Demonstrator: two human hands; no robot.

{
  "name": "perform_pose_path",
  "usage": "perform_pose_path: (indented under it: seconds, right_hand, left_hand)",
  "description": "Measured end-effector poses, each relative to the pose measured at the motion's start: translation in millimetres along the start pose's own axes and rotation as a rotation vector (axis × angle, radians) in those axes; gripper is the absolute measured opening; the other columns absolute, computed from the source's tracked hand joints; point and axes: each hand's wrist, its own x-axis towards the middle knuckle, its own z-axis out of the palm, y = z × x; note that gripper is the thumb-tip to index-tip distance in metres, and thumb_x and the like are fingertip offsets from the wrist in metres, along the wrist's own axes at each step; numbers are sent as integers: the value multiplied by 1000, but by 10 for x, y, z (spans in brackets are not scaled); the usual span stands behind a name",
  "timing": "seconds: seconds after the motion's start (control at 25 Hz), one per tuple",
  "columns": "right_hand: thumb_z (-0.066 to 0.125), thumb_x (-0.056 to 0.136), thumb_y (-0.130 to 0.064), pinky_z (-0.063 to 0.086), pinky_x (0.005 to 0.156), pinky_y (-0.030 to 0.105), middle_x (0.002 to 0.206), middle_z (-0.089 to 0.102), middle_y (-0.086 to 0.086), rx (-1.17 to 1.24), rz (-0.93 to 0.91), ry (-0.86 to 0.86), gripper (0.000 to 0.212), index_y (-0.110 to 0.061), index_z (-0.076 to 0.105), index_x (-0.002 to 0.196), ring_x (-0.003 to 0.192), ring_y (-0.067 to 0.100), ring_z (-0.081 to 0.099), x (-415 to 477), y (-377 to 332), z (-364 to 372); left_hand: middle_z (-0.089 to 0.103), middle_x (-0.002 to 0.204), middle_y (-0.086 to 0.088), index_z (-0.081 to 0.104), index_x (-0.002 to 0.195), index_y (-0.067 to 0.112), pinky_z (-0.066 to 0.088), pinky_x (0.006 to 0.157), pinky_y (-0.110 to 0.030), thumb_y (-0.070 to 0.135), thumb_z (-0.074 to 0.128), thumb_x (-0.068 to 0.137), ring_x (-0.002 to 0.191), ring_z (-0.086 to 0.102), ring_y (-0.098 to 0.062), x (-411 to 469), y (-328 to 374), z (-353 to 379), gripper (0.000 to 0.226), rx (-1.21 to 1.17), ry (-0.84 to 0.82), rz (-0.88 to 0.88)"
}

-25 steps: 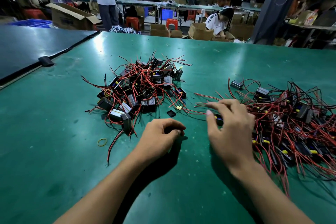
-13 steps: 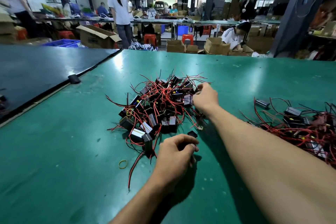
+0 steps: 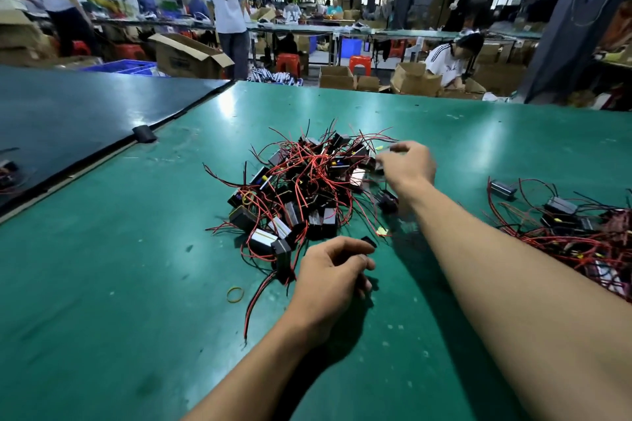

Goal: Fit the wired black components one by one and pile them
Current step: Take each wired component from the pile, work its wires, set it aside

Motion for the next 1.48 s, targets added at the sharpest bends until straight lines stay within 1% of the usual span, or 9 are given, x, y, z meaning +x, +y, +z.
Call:
perform_pose_path:
  seconds: [0.12, 0.24, 0.44, 0.6, 0.8, 0.88, 1.0, 1.28, 1.48]
  right_hand:
    - [70, 80, -17, 43, 55, 18, 77, 67, -5, 411, -33, 48, 19, -18, 71, 99, 67, 11, 59, -96, -217, -314]
    - [71, 85, -14, 45, 49, 15, 75, 70, -4, 544, -198, -290, 16, -19, 68, 101, 60, 5, 62, -398, -348, -638]
    - [77, 83, -6, 52, 65, 25, 86, 74, -4, 28, -386, -902, 29, -17, 67, 107, 75, 9, 66, -792, -232, -896]
    - [77, 85, -14, 56, 74, 25, 103, 77, 6, -68, -255, -1173, 25, -17, 68, 109, 89, 16, 71, -725, -112, -973]
    - [66, 88, -10, 48, 88, 28, 120, 70, 15, -478, -245, -409, 32, -16, 68, 119, 106, 24, 66, -144, 184, -576]
    - [73, 88, -23, 44, 95, 28, 132, 64, 14, -730, -246, -463, 51, -11, 59, 135, 121, 28, 58, -65, 339, -389]
    - [71, 84, -24, 50, 82, 29, 115, 70, 16, -760, -215, -469, 37, -11, 68, 119, 98, 30, 62, 8, 478, -229]
    - [67, 82, -21, 56, 81, 35, 100, 73, 16, -163, -83, 6, 18, -13, 67, 98, 93, 33, 68, -29, 215, -527]
    - [66, 89, -1, 52, 49, 23, 84, 64, 14, 705, 143, -124, 18, -5, 56, 104, 53, 16, 63, -436, -100, -1013]
  left_hand:
    - [67, 78, -15, 67, 98, -3, 46, 46, -21, -6, 55, 92, 52, 58, -17, 16, -5, -17, 13, -75, 4, -8]
    - [69, 80, -14, 66, 101, 1, 48, 50, -21, 16, 56, 98, 56, 63, -17, 31, 11, -12, 19, -189, 18, -55]
    - [73, 93, -17, 65, 108, 12, 46, 61, -28, 61, 42, 90, 68, 66, -24, 58, 68, -46, 56, -339, -75, -191]
    - [71, 100, -15, 68, 109, 13, 48, 59, -27, 37, 55, 94, 62, 65, -22, 47, 94, -86, 32, -330, -135, -195]
    - [62, 105, -19, 61, 117, 1, 59, 69, -30, -15, 60, 82, 71, 68, -27, 29, 96, -105, 39, -345, -249, -252]
    - [59, 110, -21, 60, 121, 0, 59, 71, -30, -25, 47, 81, 79, 69, -29, 14, 95, -128, 49, -356, -345, -291]
    - [56, 118, -22, 60, 123, 1, 57, 83, -39, -26, 27, 79, 93, 68, -32, 10, 89, -167, 61, -356, -468, -371]
    - [63, 120, -23, 57, 130, 8, 55, 91, -41, -24, 54, 83, 107, 67, -35, -38, 61, -137, 57, -212, -452, -315]
    - [66, 114, -15, 57, 127, 9, 56, 87, -27, -6, 74, 79, 94, 68, -20, -65, 136, -170, 53, 199, -441, -45]
